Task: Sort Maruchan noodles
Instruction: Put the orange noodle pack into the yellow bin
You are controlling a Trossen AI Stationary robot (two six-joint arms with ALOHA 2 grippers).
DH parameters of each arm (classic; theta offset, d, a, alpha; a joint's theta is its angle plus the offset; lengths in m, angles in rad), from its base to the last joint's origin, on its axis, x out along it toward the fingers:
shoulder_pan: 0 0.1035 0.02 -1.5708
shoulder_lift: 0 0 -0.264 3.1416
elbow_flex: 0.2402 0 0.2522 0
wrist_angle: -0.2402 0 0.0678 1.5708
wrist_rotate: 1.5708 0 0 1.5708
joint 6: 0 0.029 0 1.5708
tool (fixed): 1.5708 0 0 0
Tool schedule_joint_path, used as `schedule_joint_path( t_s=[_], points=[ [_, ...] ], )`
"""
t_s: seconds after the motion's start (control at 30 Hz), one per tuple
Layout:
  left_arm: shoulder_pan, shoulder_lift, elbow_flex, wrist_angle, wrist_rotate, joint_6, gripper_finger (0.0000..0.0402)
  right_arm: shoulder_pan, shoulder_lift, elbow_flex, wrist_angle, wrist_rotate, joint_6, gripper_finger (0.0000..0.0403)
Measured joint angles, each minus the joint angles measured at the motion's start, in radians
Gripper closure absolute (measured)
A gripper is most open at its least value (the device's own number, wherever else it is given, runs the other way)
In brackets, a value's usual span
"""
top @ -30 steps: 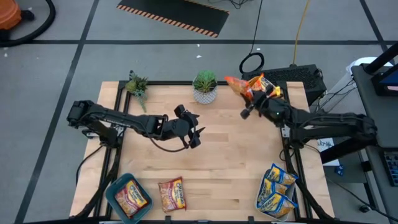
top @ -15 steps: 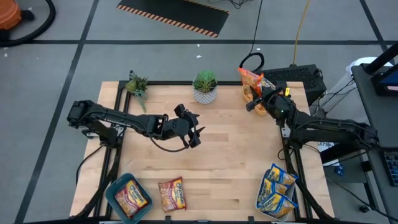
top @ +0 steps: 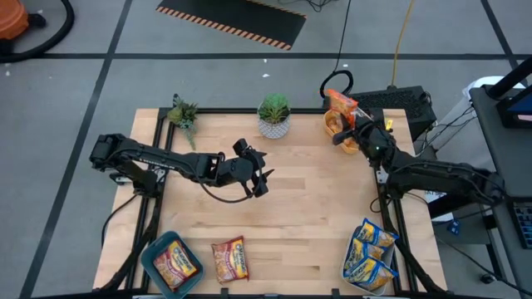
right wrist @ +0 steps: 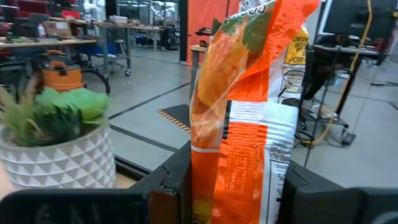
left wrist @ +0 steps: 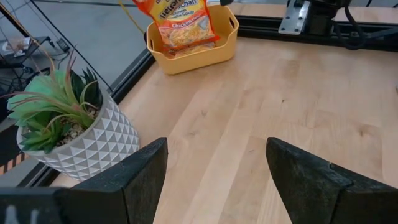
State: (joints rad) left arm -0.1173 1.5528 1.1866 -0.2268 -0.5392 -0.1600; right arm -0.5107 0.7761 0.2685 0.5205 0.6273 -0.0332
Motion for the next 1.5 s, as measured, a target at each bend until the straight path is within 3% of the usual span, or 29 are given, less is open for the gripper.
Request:
schedule_joint_path(
  t_s=[1.03,1.33,1.5],
  points=[
    [0.000,0.000,0.000,0.018,0.000,-0.001,0.0124,-0.054,0.041,-0.066,0.029,-0.004,0.074,0.0287],
    [0.000,0.000,0.000,0.028,0.044,0.000,0.0124,-0.055,0.091,-0.066,0.036,-0.004,0.075,0.0287],
    [0.000,0.000,0.000,0.030,0.044,0.000,0.0124,-0.083,0.094,-0.066,0.036,-0.079,0.092,0.0287]
  ],
)
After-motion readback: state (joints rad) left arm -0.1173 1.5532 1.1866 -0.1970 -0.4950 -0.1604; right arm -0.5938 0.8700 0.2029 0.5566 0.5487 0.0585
